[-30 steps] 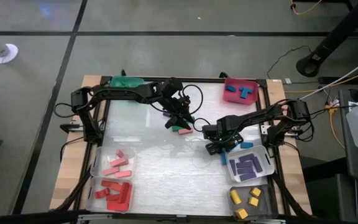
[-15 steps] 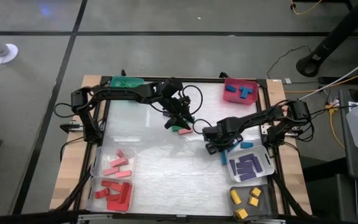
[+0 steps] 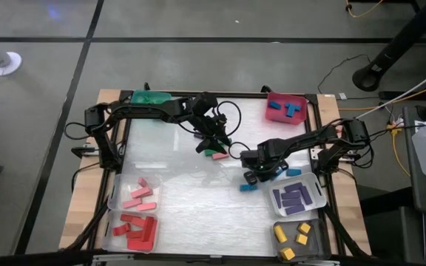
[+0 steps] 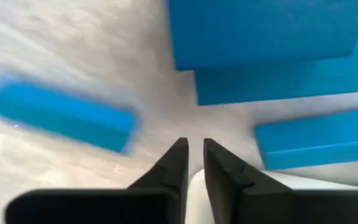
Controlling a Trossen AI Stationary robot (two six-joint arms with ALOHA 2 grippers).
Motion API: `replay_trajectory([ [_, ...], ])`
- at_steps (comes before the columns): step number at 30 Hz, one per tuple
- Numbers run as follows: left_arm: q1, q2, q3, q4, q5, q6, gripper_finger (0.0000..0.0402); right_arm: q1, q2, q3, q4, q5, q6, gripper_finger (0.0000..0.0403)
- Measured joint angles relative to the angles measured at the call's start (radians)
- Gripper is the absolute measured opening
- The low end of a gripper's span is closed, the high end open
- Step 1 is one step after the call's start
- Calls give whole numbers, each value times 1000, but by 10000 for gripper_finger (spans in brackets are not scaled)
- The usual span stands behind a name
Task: Sort blocks
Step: Put the blue block into the pink bin
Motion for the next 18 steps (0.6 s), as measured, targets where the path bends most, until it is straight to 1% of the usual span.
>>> replay_trajectory([
  [5, 0, 0, 0, 0, 0, -1, 194, 0, 0, 47, 0, 2, -52, 6],
  [7, 0, 0, 0, 0, 0, -1, 194, 0, 0, 60, 0, 2, -79, 3],
  [13, 0, 0, 0, 0, 1, -3, 194, 0, 0, 84, 21, -2, -130, 41],
  [15, 0, 0, 1, -7, 1, -12, 194, 1, 0, 85, 68, -8, -131, 52],
  [18, 6, 0, 1, -36, 8, -15, 194, 2, 1, 85, 152, -50, -165, 75],
])
